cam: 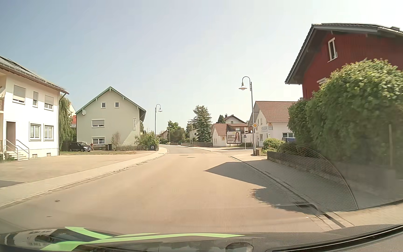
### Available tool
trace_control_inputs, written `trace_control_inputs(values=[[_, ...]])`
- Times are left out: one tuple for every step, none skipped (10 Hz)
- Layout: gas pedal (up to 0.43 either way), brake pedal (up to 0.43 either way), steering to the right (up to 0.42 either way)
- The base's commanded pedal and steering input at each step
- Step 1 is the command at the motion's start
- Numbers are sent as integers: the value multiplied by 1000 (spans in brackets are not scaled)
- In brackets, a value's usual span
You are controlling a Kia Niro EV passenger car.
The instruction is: Follow the waypoints while adhering to traffic rules and regulations
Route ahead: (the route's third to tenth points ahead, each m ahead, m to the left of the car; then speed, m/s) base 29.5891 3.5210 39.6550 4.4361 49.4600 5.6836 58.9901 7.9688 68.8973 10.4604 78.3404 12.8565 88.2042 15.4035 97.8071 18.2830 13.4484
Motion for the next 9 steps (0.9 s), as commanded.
trace_control_inputs(values=[[20, 0, -6], [28, 0, -6], [28, 0, -6], [39, 0, -7], [47, 0, -7], [47, 0, -8], [47, 0, -12], [47, 0, -16], [47, 0, -19]])
